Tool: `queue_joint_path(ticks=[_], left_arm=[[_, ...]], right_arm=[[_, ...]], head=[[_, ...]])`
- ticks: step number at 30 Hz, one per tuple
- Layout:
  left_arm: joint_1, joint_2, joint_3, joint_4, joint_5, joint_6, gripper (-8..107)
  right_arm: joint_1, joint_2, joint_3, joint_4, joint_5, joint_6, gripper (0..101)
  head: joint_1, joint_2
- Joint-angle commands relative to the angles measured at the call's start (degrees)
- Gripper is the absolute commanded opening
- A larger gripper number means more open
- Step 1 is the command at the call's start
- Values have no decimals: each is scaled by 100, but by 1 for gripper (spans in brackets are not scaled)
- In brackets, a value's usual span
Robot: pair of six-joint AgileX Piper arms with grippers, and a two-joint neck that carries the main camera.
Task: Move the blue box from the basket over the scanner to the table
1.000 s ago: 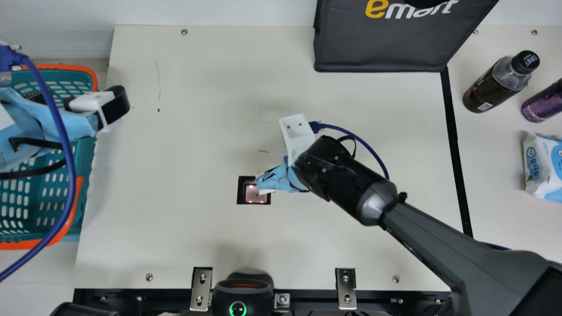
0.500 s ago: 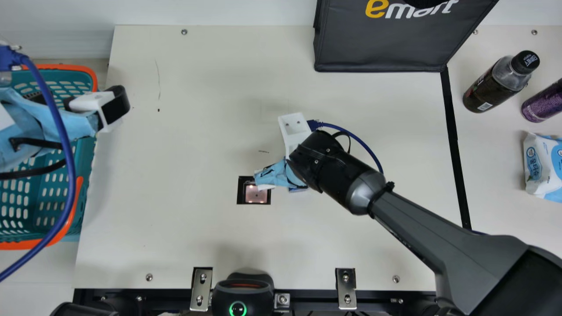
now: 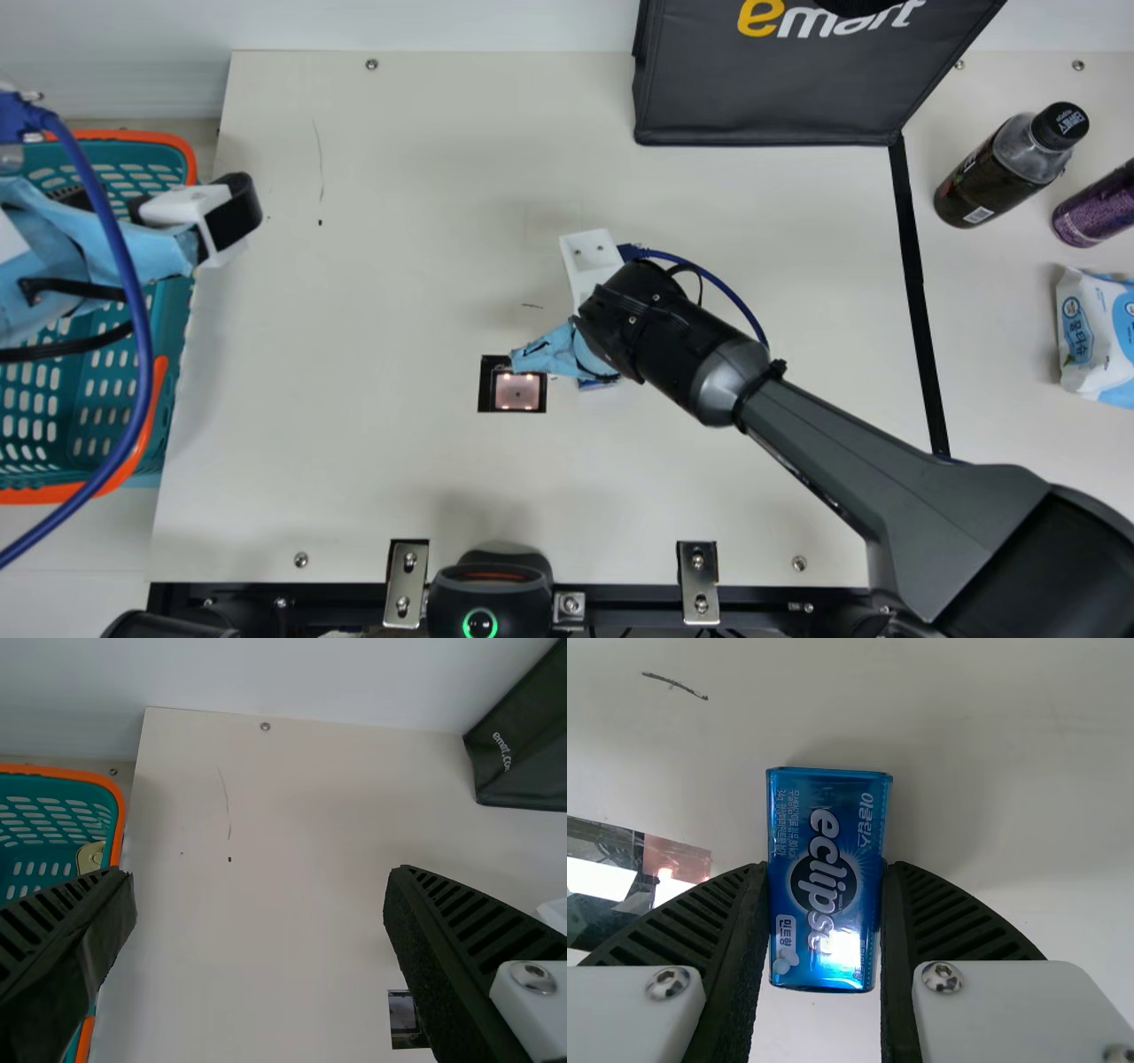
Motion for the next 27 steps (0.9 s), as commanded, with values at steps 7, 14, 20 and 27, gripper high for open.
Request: queue_joint_path(ticks=[7,14,20,27], left_arm=[[0,0,0,0,0,0,90],[0,0,0,0,0,0,90],[0,0,0,0,0,0,90],[0,0,0,0,0,0,90]], right_arm=[[10,-201,-66,-61,194,72,0],[48,-384,-178,-138,412,106,0],[-242,-585,-63,-11,421,-193,0],[-1181,-1069,434,212,403,-811,0]], head=[[-175,9],[-175,-259],[-175,-1059],[-175,-1991]])
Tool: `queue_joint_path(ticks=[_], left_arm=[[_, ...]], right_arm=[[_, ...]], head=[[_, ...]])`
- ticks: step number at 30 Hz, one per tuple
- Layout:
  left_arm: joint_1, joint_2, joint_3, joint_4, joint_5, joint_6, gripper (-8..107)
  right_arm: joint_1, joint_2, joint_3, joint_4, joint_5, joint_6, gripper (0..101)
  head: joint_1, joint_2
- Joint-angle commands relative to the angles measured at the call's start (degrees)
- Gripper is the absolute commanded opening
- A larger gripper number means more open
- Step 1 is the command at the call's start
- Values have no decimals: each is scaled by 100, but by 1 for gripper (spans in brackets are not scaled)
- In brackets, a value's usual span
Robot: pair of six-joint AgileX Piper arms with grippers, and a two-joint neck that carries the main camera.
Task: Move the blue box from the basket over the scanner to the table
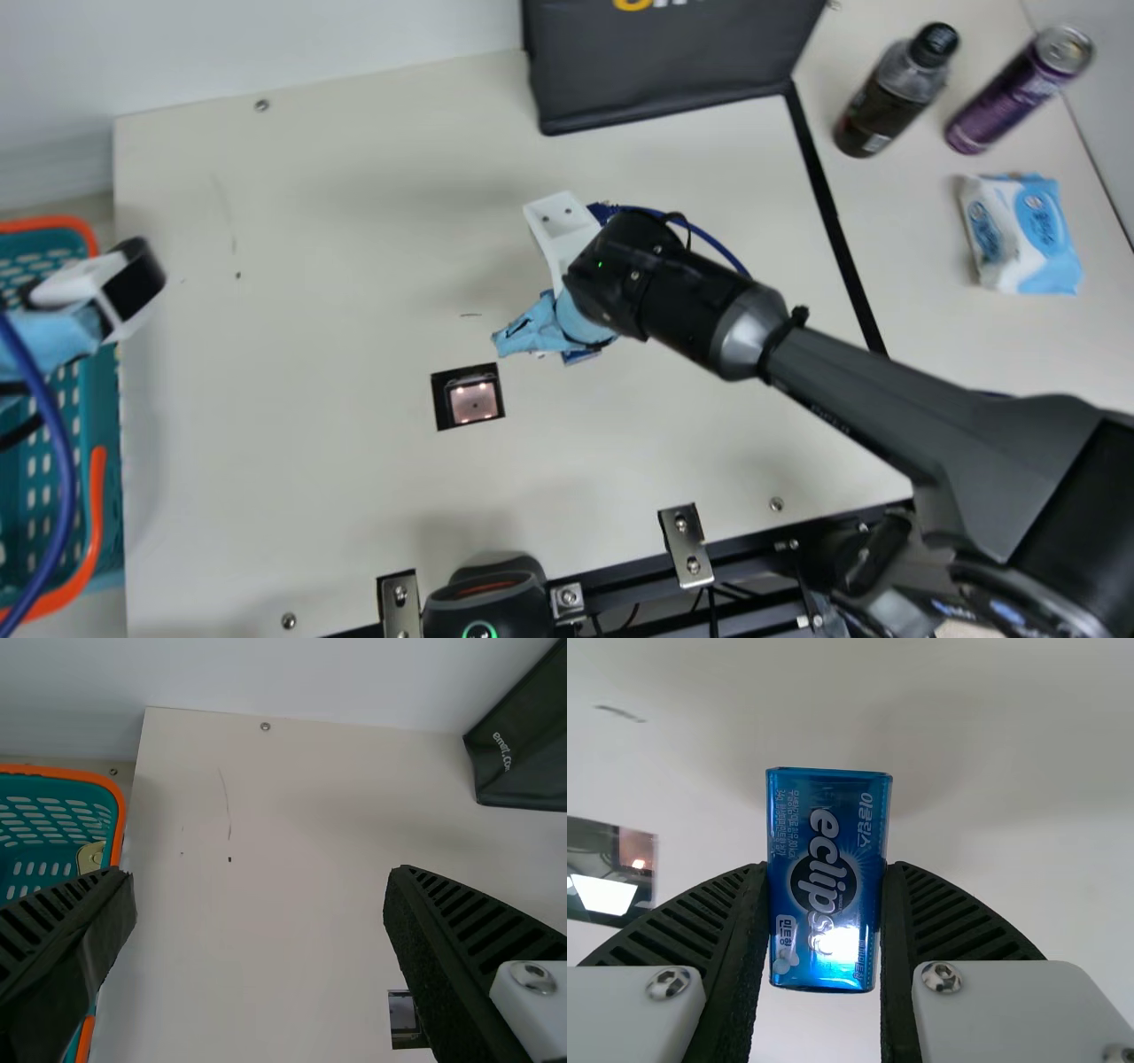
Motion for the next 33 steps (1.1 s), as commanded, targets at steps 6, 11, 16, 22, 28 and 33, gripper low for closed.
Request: queue_joint_path(ticks=[6,11,16,22,28,33], left_arm=[[0,0,0,0,0,0,90],[0,0,0,0,0,0,90],[0,0,0,0,0,0,90],[0,0,0,0,0,0,90],[0,0,0,0,0,0,90],[0,0,0,0,0,0,90]], right_arm=[[-1402,-533,573,267,68,-850,0],[-2356,-764,838,394,180,-1464,0],[-3227,-867,943,466,291,-2011,0],[-4115,-842,947,425,384,-2558,0],[-4844,-754,942,329,295,-3088,0],[-5359,-697,931,334,136,-3580,0]], head=[[-175,-409],[-175,-409],[-175,-409],[-175,-409],[-175,-409],[-175,-409]])
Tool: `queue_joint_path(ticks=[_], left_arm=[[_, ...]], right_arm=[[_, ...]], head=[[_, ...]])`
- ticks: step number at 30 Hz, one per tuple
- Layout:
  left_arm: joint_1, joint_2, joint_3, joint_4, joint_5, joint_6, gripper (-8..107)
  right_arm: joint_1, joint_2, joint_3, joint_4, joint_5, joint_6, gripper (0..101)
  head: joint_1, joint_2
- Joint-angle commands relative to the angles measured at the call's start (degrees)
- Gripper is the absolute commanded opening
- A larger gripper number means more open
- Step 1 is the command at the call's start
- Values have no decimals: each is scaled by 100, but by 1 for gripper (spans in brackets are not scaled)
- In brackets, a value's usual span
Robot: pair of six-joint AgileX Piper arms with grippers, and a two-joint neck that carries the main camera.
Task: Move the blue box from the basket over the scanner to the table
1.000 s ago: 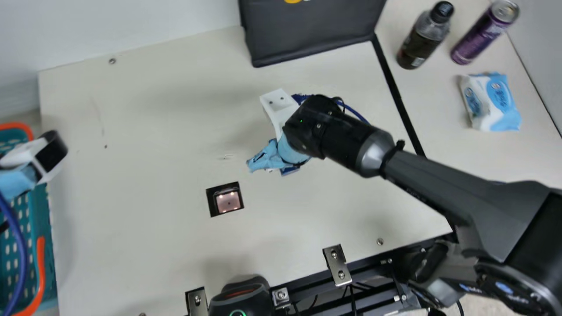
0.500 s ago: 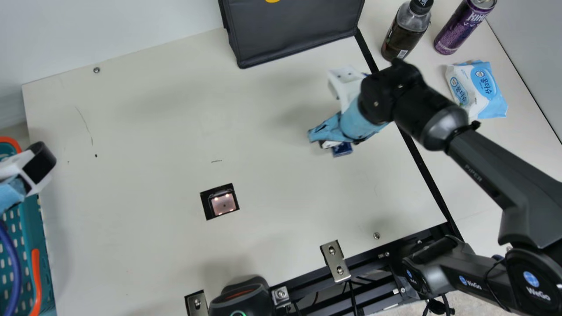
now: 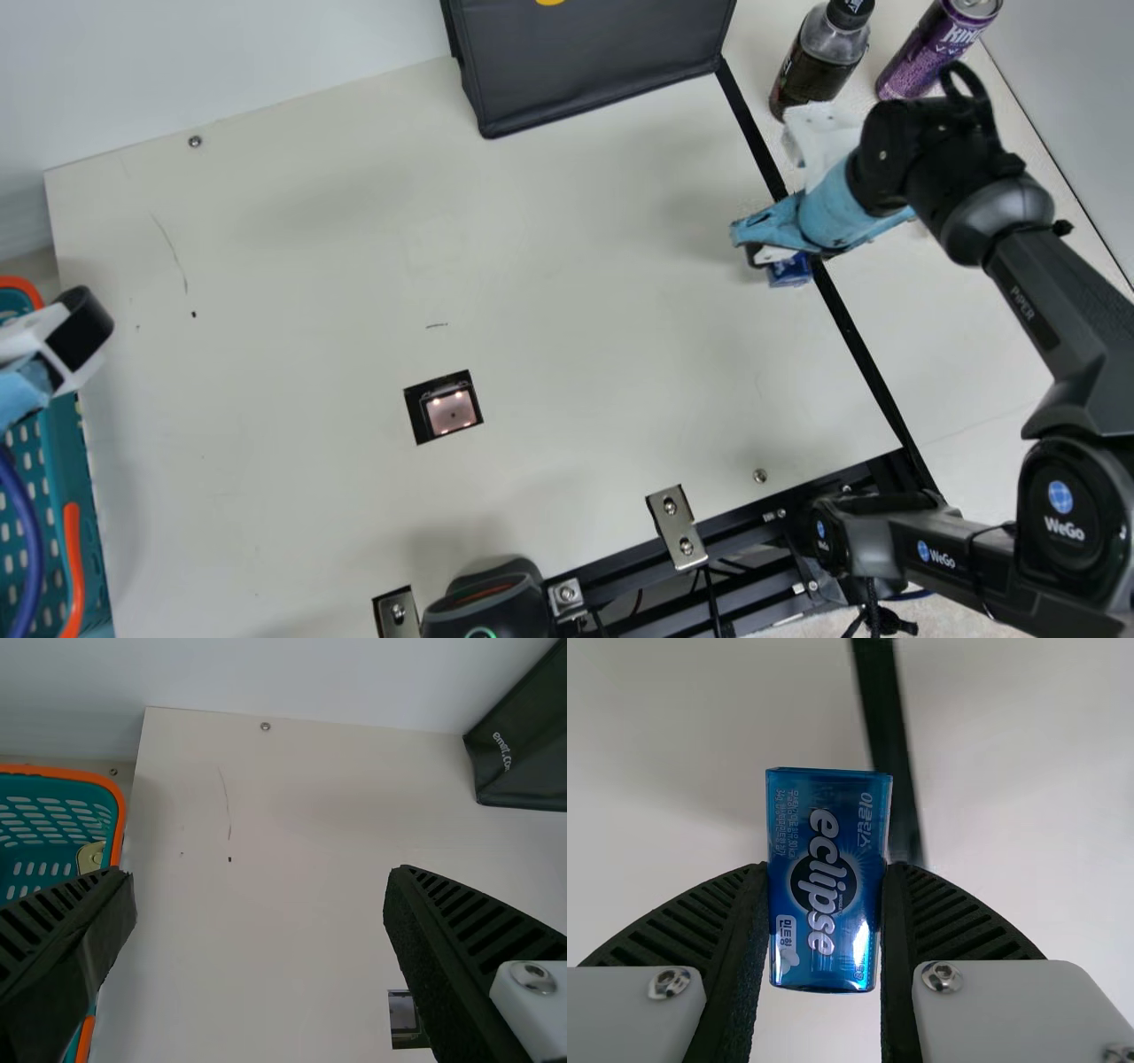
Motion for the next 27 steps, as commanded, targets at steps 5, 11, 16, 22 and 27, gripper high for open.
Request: queue_joint_path(ticks=[5,11,16,22,27], left_arm=[[0,0,0,0,0,0,90],[0,0,0,0,0,0,90],[0,0,0,0,0,0,90],[0,0,0,0,0,0,90],[0,0,0,0,0,0,90]], right_arm=[[-613,82,-51,77,-162,-633,0],[-936,193,-94,93,-401,-1086,0],[-1097,320,-117,79,-614,-1372,0],[-1193,489,-123,23,-850,-1610,0],[-1253,619,-133,24,-994,-1769,0]], head=[[-166,-13],[-166,-13],[-166,-13],[-166,-13],[-166,-13]])
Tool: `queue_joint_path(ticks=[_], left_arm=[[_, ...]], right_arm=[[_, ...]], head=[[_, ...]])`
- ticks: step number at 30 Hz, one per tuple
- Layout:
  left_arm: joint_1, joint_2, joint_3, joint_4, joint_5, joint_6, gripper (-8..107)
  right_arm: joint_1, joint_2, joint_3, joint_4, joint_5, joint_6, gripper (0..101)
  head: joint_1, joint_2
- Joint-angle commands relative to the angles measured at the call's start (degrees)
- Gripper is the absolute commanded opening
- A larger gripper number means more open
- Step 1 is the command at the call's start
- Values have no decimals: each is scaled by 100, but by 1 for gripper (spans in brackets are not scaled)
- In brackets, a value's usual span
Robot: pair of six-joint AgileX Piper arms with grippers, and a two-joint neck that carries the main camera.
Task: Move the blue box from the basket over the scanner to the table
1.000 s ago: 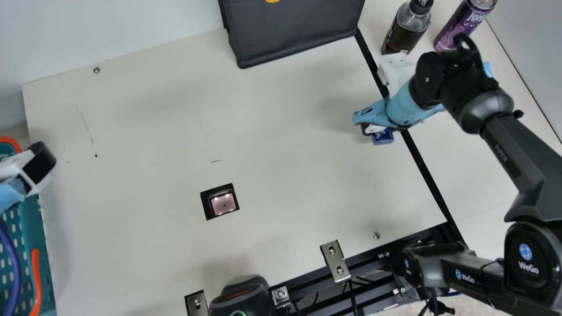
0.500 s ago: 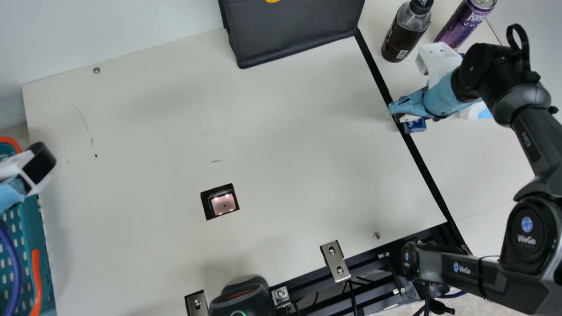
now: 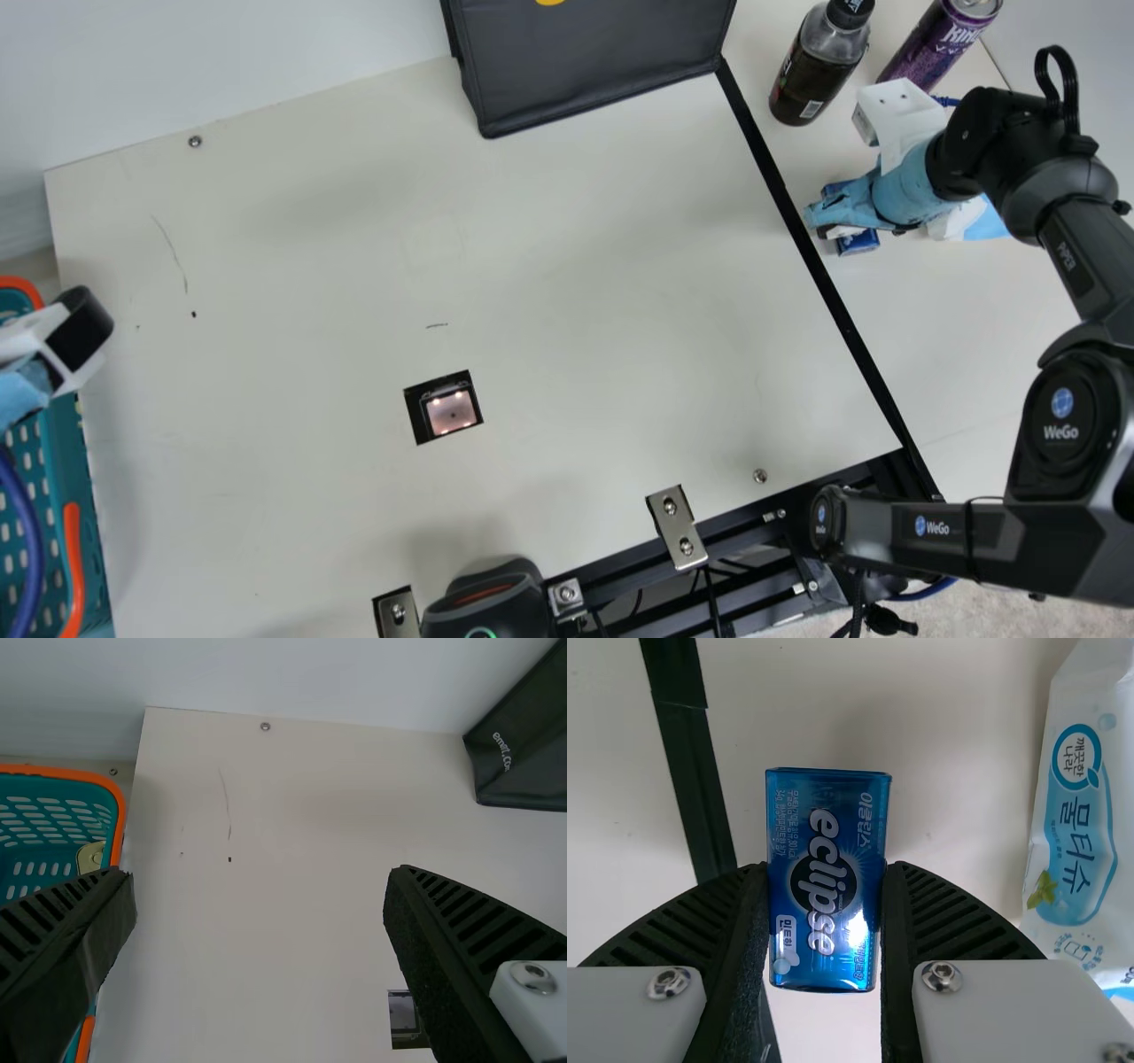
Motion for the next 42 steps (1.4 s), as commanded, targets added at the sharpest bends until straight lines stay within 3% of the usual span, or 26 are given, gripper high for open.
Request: queue_joint_path(ticks=[1,5,28,34,42], left_arm=[[0,0,0,0,0,0,90],[0,0,0,0,0,0,90],[0,0,0,0,0,0,90],[0,0,0,0,0,0,90],[0,0,0,0,0,0,90]], right_arm=[[-18,32,-2,1,-26,-47,0],[-57,118,-14,-16,-111,-109,0],[-118,348,-95,-32,-264,-10,77],[-44,-98,-140,-83,-171,207,95],[229,-1204,-452,140,393,459,95]], head=[[-175,-13],[-175,-13],[-175,-13],[-175,-13],[-175,-13]])
